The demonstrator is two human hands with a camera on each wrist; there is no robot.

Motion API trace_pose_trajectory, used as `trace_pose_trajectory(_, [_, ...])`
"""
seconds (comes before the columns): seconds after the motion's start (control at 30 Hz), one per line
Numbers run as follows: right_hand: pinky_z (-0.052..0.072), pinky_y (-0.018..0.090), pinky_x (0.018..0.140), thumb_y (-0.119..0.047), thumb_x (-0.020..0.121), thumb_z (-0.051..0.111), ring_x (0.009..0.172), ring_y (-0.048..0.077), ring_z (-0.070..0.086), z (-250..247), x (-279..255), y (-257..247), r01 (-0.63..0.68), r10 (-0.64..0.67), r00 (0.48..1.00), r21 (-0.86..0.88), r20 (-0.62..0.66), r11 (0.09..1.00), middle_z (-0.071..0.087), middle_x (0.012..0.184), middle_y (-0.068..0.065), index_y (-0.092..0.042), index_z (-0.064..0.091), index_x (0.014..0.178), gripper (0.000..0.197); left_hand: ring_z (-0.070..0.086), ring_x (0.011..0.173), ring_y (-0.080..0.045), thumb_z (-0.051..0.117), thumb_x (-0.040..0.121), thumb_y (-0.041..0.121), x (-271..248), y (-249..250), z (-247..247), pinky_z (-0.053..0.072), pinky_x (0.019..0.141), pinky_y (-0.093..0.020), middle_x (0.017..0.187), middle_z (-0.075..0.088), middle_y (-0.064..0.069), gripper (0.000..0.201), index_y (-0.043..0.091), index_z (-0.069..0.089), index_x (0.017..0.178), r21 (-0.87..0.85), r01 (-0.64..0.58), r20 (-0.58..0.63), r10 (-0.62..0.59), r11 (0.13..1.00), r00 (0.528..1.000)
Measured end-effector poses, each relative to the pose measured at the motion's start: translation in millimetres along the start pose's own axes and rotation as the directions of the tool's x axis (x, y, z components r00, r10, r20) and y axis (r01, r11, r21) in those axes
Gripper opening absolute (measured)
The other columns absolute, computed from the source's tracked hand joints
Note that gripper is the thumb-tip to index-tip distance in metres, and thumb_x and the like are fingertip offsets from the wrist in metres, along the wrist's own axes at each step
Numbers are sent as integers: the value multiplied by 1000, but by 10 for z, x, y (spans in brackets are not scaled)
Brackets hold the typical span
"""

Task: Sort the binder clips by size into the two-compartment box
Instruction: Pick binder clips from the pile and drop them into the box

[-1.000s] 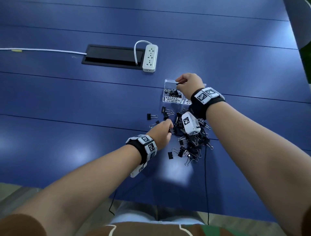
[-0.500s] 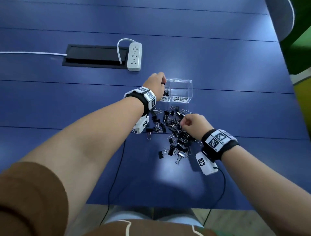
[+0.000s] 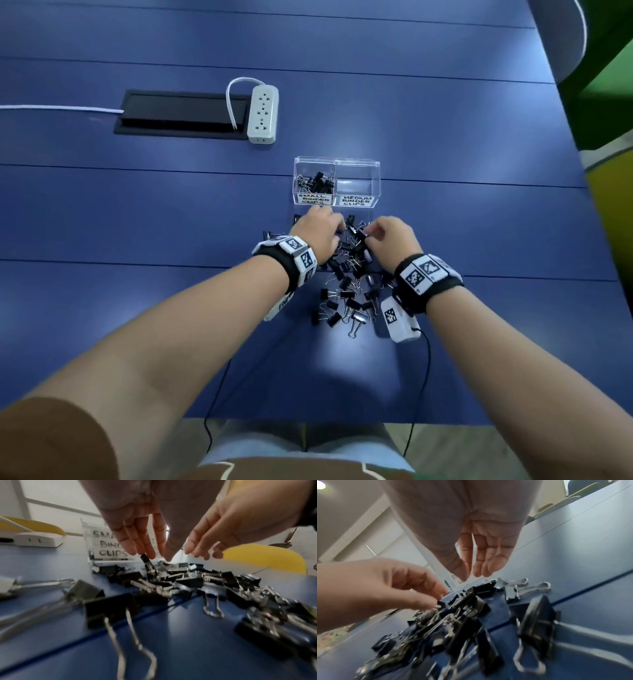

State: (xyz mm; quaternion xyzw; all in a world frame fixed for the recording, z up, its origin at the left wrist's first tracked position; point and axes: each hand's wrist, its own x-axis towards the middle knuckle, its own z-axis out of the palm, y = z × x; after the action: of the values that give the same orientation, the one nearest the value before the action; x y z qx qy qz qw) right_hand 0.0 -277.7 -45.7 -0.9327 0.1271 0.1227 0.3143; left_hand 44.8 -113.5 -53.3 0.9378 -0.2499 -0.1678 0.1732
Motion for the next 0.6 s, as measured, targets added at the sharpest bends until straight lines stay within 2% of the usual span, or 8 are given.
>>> trace_pose_trajectory(0.1, [45,28,85,-16,86,57,88,18,54,36,183,-48,20,-20,1000,-36,-15,999,57,99,3,-14,64,98,15,44,113,-26,56,88,20,-83,-47,32,44,96,-39,117,54,-7,26,16,57,113,22,30,36,-31,999,999])
trace_pose_trajectory(0.2, [48,35,90,-23,85,61,95,21,56,137,267,-115,17,-15,1000,-77,27,997,56,111,6,-12,63,104,21,48,107,-26,56,84,22,-115,-53,-12,44,90,-37,108,58,-5,21,16,58,104,24,28,38,-29,999,999])
trace_pose_trajectory(0.3, [49,40,91,-24,83,63,104,26,56,221,260,-137,-24,29,999,-111,44,993,51,121,7,-12,59,110,30,49,110,-25,53,86,18,-67,-49,-38,46,91,-39,111,57,-5,22,15,57,107,-39,66,3,-66,997,998])
trace_pose_trajectory(0.43, [49,41,88,-18,86,57,103,30,55,231,217,-159,-9,18,998,-155,57,988,52,116,11,-10,60,104,20,46,119,-27,51,90,11,43,2,0,49,93,-45,122,50,-9,33,12,52,123,1,61,39,-61,998,997])
trace_pose_trajectory(0.53, [49,38,84,-18,85,54,98,29,55,188,191,-173,0,9,998,-130,68,992,54,111,9,-11,62,99,17,49,112,-31,53,89,6,75,35,65,52,84,-46,116,48,-12,29,8,53,117,71,63,64,-68,995,996])
trace_pose_trajectory(0.6, [50,36,82,-18,86,53,93,27,57,132,180,-185,12,-8,999,-96,50,995,58,106,9,-10,65,95,17,50,109,-32,55,89,8,71,41,78,52,82,-46,114,48,-12,21,7,53,110,81,85,53,-90,993,995])
